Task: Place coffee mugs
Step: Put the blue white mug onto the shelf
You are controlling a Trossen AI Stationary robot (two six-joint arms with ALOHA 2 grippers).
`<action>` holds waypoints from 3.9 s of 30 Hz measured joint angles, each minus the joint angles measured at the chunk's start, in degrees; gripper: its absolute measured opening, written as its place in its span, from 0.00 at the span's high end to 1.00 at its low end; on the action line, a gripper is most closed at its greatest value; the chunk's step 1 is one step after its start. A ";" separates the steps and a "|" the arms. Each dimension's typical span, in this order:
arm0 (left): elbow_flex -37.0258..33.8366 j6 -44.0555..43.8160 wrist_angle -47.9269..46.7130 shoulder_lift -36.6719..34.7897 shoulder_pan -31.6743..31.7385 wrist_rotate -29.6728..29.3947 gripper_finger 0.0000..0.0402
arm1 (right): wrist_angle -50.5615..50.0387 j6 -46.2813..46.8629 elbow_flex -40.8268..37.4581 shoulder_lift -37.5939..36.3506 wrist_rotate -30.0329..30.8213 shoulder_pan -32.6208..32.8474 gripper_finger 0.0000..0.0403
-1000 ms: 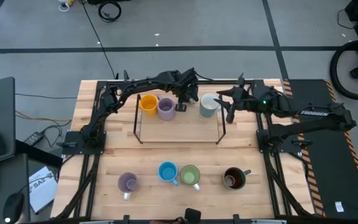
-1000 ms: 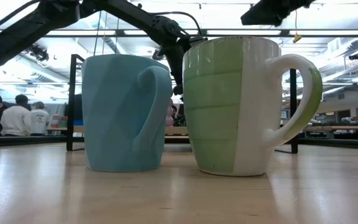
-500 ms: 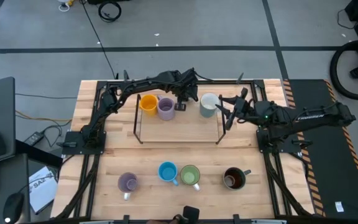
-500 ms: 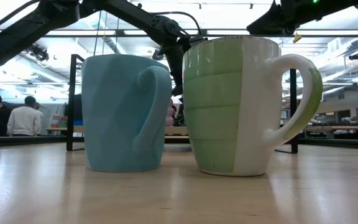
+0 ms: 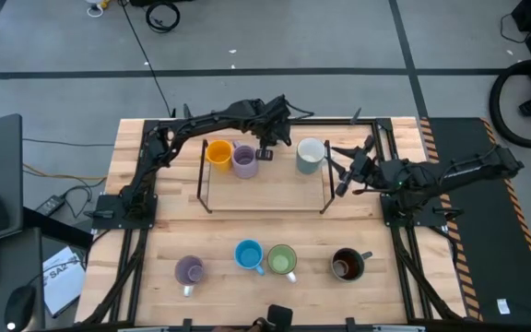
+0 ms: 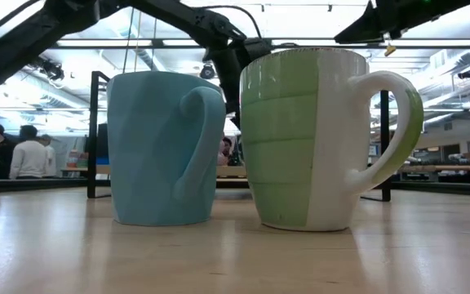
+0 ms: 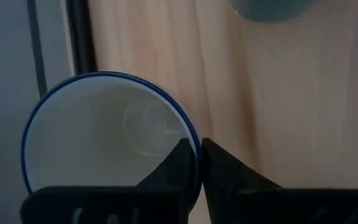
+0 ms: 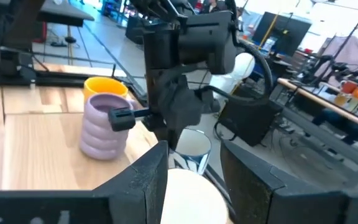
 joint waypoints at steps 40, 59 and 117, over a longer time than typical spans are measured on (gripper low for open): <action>15.74 -7.67 -22.49 -8.22 -4.17 14.79 0.93 | 7.04 -1.53 -9.35 -11.69 -0.21 1.43 0.62; 15.65 -7.10 -23.90 -2.13 -7.57 12.21 0.93 | 6.63 -0.87 -9.35 -11.65 -1.64 3.40 0.62; 15.70 -10.60 -23.98 4.83 -10.34 6.86 0.85 | 6.17 -0.04 -9.35 -11.71 -1.70 5.17 0.62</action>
